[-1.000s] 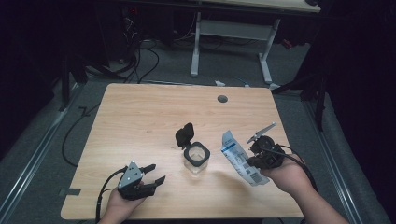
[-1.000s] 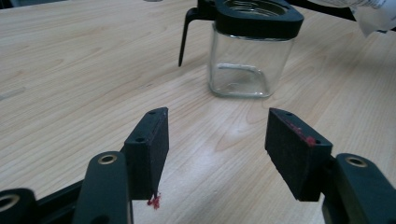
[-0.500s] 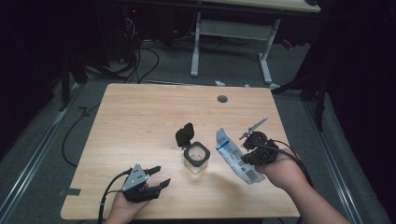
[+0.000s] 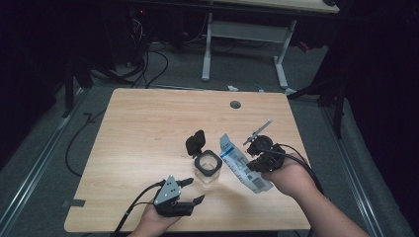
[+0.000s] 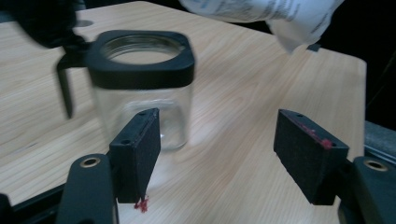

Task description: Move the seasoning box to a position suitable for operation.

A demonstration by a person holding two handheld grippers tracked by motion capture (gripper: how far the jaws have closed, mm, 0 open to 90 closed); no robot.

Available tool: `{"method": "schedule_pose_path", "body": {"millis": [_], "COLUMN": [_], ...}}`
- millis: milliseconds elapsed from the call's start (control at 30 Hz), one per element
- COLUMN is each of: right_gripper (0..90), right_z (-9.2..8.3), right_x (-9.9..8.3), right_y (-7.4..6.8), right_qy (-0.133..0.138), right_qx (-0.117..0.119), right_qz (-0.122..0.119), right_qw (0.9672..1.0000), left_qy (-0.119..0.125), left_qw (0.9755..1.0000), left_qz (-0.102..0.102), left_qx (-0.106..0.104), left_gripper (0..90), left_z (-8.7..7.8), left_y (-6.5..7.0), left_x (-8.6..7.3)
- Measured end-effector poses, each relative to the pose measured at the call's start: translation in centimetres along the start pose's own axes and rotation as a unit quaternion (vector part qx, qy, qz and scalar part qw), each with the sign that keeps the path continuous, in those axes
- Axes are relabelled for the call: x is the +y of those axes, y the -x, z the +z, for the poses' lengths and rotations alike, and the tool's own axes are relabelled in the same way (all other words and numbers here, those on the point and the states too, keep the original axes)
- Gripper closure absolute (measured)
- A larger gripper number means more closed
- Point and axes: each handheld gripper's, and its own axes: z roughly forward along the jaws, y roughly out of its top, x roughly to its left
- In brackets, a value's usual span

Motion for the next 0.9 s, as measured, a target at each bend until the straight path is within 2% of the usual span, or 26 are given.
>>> {"method": "schedule_pose_path", "body": {"millis": [267, 433, 633, 767, 900], "right_gripper": [90.0, 90.0, 90.0, 90.0, 90.0], "right_z": [0.0, 0.0, 0.1, 0.2, 0.4], "right_x": [0.6, 0.8, 1.0, 1.2, 1.6], "right_y": [-0.6, -1.0, -1.4, -1.6, -2.0], "right_qy": [0.005, 0.005, 0.007, 0.009, 0.009], "right_qx": [0.005, 0.005, 0.007, 0.009, 0.009], "right_qz": [-0.011, -0.013, -0.016, -0.019, -0.022], "right_qw": [0.9999, 0.9999, 0.9998, 0.9997, 0.9997], "left_qy": [-0.009, -0.021, -0.017, -0.010, -0.004], "left_qw": [0.9996, 0.9989, 0.9991, 0.9993, 0.9991], "left_qz": [0.016, 0.029, 0.018, 0.019, 0.011], "left_qx": [-0.024, -0.030, -0.034, -0.031, -0.040], "left_gripper": [30.3, 30.3, 30.4, 30.2, 28.6], "left_z": [3.6, 5.6, 7.1, 7.8, 8.6], "left_y": [2.1, 3.0, 3.4, 3.7, 4.3], "left_x": [0.9, 1.3, 1.6, 2.0, 2.5]}}
